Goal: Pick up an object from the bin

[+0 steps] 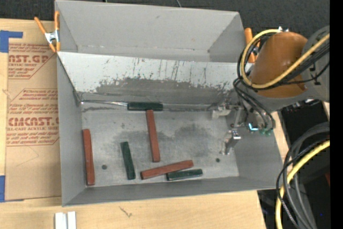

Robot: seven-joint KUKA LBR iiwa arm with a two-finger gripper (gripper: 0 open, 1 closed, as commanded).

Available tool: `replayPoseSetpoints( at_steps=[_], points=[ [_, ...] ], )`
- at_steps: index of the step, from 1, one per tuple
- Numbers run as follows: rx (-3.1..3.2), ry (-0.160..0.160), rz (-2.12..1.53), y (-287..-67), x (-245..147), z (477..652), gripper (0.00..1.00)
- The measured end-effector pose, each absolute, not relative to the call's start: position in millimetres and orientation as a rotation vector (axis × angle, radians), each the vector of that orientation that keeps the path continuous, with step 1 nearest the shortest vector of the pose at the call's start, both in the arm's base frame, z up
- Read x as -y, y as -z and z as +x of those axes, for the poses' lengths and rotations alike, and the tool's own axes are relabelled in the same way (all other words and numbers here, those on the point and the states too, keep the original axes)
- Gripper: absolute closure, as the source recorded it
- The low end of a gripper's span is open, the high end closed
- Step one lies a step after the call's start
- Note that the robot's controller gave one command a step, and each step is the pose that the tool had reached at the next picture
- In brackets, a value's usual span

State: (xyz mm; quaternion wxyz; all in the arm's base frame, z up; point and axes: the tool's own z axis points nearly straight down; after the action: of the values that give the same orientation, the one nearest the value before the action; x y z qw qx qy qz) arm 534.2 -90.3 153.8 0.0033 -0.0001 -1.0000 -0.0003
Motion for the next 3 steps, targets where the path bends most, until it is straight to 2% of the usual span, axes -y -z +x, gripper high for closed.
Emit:
replayPoseSetpoints(
  at_steps=[1, 2, 3],
  points=[
    [3.143, -0.001, 0.002, -158, 90, 536.2, 0.0],
    [3.142, -0.001, 0.137, -90, 25, 499.1, 0.0],
    [3.099, 0.0, 0.514, -83, 9, 509.6, 0.0]
  ],
)
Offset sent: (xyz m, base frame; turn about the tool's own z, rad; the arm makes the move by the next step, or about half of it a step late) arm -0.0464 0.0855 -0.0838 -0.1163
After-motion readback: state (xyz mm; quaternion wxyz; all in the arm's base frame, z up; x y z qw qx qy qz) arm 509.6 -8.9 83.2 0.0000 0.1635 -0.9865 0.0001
